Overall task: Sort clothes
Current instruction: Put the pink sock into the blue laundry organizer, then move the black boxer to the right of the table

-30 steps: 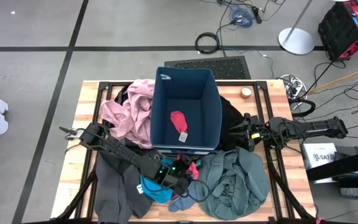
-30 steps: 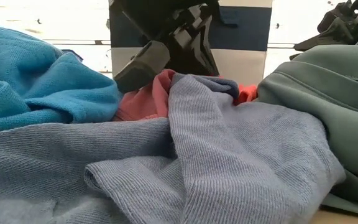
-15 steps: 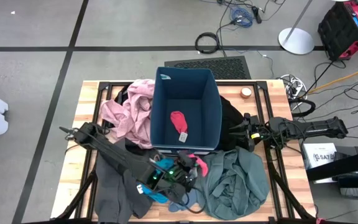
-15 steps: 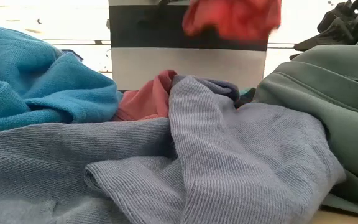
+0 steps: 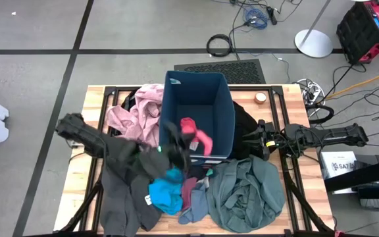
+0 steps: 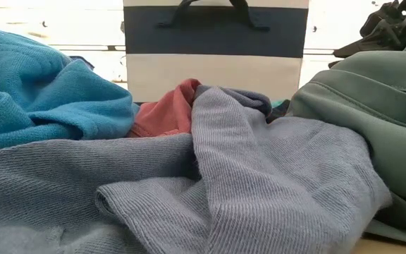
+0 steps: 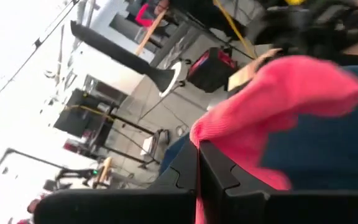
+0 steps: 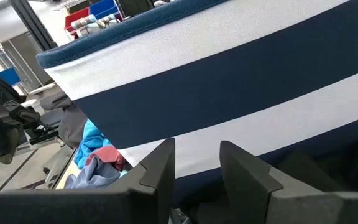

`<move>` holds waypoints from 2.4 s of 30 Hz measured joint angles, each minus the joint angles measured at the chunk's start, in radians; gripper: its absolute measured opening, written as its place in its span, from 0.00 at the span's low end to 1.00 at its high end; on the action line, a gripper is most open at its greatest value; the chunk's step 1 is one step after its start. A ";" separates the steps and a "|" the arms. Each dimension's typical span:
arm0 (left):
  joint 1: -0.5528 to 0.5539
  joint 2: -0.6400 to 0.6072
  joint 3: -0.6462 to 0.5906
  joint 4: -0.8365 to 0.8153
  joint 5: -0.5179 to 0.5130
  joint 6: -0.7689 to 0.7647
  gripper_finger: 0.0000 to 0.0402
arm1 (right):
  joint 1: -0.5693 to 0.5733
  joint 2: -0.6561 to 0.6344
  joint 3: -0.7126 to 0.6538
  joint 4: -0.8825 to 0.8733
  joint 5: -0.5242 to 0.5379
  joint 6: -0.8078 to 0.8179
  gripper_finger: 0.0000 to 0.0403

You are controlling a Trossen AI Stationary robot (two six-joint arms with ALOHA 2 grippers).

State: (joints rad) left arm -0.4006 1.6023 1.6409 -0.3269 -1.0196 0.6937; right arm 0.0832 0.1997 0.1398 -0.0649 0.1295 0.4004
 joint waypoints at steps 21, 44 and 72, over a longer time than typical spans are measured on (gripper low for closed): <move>0.641 -0.111 -0.017 -0.285 0.710 -0.512 0.01 | 0.000 0.000 0.000 0.000 0.000 -0.009 0.29; 0.815 -0.111 -0.017 -0.292 1.017 -0.660 0.28 | 0.000 0.000 0.000 -0.014 0.001 -0.019 0.29; 0.312 -0.572 -0.375 -0.420 0.718 -0.916 0.28 | -0.004 0.000 0.000 -0.059 0.088 0.001 0.29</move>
State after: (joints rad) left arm -0.0883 1.0307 1.2657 -0.7474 -0.3014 -0.2227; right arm 0.0795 0.1993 0.1398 -0.1238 0.2173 0.4013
